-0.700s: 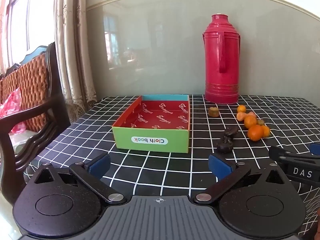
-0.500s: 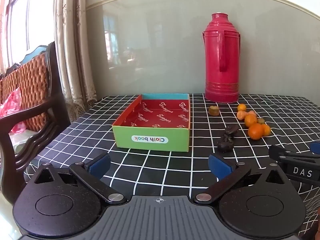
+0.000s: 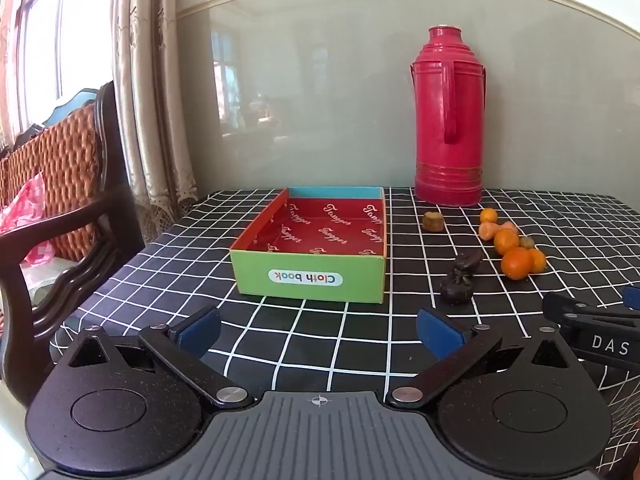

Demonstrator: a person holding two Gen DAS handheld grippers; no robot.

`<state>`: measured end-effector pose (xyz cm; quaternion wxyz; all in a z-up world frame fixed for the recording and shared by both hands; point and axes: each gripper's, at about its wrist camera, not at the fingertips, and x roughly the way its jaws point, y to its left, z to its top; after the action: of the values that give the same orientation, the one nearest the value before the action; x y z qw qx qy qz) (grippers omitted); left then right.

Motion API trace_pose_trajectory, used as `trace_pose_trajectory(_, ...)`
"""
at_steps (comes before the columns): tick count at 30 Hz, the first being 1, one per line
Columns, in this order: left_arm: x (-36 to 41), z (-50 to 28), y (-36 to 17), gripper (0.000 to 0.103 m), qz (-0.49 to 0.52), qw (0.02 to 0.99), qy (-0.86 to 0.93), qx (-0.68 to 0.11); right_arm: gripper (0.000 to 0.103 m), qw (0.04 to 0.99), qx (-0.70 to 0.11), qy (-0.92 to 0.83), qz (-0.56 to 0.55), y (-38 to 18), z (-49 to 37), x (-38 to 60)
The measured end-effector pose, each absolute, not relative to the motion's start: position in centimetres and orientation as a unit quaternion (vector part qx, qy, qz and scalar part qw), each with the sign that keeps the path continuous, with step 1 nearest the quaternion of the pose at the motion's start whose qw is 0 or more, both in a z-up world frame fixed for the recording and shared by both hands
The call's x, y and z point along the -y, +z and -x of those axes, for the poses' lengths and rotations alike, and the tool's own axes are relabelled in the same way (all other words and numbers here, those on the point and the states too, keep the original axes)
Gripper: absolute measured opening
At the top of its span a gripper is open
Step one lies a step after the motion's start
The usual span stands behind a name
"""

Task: Organize fruits

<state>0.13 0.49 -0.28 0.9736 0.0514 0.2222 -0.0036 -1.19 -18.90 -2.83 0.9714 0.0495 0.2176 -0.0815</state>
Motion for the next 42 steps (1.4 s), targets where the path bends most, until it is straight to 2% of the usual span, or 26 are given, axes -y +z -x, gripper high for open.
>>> trace_pose_trajectory(42,-0.61,-0.22,-0.47,0.103,-0.047,0.974,0.001,-0.223,0.097,0.971,-0.22,-0.078,-0.048,-2.96,1.04,18.91)
